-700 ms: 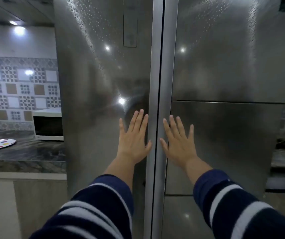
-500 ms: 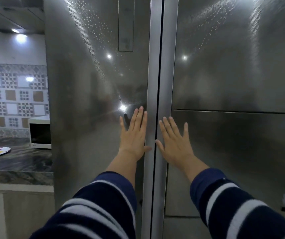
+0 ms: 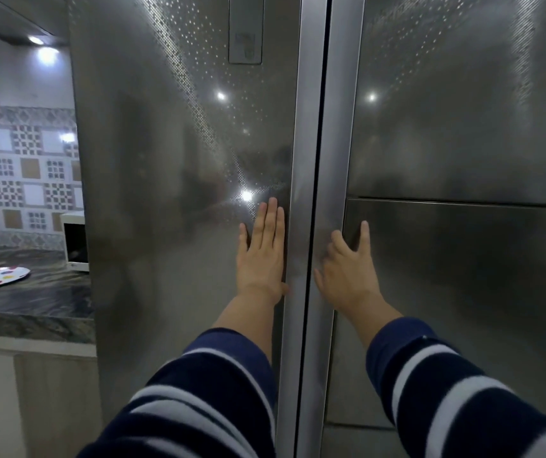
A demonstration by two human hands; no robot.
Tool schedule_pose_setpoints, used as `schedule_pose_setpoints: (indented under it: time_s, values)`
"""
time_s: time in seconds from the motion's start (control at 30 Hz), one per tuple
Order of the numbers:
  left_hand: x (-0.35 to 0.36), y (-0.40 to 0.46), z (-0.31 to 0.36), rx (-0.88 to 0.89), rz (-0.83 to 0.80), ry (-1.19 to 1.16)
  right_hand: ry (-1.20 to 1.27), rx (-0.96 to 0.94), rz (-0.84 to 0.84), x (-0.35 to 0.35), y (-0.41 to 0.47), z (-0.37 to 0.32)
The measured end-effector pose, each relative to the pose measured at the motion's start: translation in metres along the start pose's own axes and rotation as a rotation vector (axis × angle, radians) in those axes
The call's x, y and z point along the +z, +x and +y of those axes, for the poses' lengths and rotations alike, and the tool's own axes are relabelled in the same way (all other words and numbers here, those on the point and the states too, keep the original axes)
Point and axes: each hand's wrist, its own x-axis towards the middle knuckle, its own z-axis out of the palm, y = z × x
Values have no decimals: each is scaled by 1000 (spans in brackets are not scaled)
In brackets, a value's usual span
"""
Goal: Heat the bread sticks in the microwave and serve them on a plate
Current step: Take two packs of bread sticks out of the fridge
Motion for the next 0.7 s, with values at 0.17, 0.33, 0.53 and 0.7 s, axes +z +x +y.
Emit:
schedule_pose_setpoints:
  time_s: [0.17,0.33,0.53,0.7]
  values:
    - [-3,0,1,-6,-18,1,-107,-1,-162,-12,1,-3]
    - [-5,0,0,-14,-45,-9,-104,-7,-167,-18,-7,-1]
    - [-16,-9,7,-32,-70,-59,-128,-27,-81,-41,-46,8]
    - [-33,-37,22,131,-83,-185,-64,13,11,-82,-93,24]
